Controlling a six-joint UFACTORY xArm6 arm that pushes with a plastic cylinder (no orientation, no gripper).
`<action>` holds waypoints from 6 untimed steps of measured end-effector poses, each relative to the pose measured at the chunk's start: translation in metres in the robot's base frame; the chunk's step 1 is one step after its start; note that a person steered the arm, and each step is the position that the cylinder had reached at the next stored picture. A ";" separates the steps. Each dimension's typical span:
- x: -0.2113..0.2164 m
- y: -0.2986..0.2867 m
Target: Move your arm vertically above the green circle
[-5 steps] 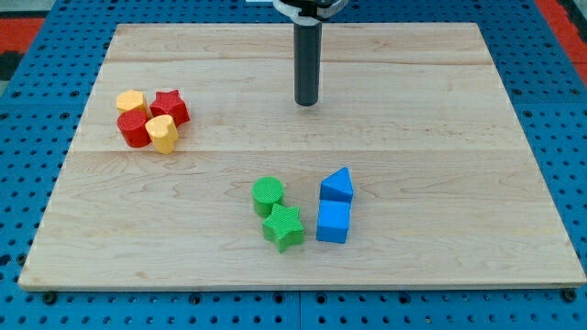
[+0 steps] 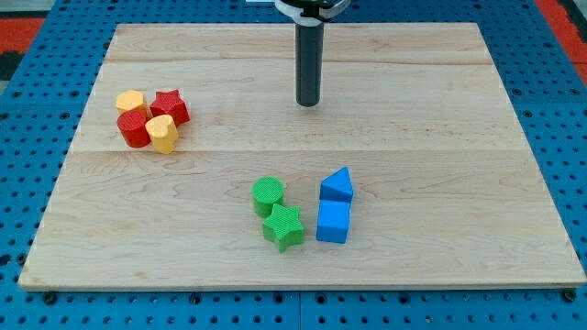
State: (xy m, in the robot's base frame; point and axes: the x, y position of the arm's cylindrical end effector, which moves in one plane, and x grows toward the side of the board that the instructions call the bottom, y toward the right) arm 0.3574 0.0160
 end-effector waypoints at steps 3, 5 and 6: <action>0.010 0.000; 0.056 -0.031; 0.099 -0.053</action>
